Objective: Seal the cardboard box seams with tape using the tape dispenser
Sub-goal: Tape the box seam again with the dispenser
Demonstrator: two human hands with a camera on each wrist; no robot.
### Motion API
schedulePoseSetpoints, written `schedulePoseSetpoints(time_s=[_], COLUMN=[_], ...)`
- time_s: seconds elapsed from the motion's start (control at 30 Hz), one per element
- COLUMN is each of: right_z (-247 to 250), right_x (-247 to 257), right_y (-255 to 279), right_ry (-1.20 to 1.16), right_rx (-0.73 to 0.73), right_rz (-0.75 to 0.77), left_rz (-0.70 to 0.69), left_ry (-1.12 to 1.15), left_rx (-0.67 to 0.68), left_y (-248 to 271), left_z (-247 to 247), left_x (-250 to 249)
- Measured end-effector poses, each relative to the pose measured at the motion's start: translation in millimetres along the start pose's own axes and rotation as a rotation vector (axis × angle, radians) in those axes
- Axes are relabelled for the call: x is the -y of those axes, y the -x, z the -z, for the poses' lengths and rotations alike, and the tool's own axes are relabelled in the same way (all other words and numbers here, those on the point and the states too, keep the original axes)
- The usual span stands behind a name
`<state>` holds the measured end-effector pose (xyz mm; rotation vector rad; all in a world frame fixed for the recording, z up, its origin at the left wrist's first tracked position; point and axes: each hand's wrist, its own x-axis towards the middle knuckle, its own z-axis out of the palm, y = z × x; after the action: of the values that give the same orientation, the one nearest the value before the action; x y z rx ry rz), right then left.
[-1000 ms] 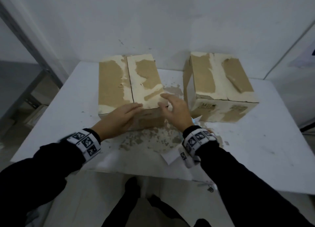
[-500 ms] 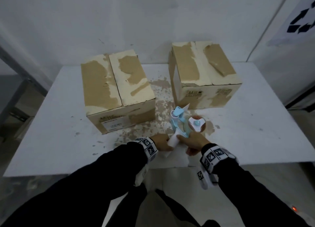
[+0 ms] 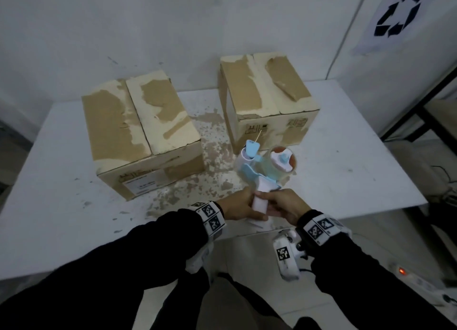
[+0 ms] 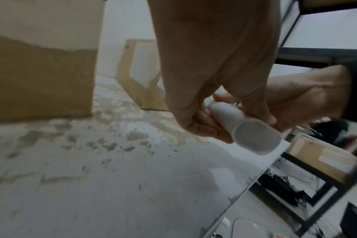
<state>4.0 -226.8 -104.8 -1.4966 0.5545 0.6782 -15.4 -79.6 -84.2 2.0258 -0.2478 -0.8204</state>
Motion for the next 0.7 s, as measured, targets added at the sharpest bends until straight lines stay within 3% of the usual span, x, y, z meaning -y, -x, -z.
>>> schedulePoseSetpoints(time_s=[0.13,0.27,0.4,0.6,0.7], right_z=[20.8,31.9,20.6,-3.9,-14.6], right_x=[11.2,33.0,56.7,92.4,106.5], right_y=[9.0,16.0,29.1,31.9,31.5], right_ry=[-0.065,0.012,-0.042,-0.14,-0.127], right_rx=[-0.037,-0.088,0.018,0.121,0.163], right_rz=[0.235,0.426,0.568,0.721,0.766], left_rz=[-0.061,0.013,0.07,-0.117,-0.19], left_ry=[0.014,0.486,0.79,1.223,1.237], left_rx=[-0.037,-0.123,-0.196,-0.288,-0.287], left_y=[-1.9,-7.4,-3.7,16.7,24.0], left_z=[8.0,28.6,52.2,85.8,104.0], left_x=[-7.5,-22.2,-26.6,-31.2,-37.8])
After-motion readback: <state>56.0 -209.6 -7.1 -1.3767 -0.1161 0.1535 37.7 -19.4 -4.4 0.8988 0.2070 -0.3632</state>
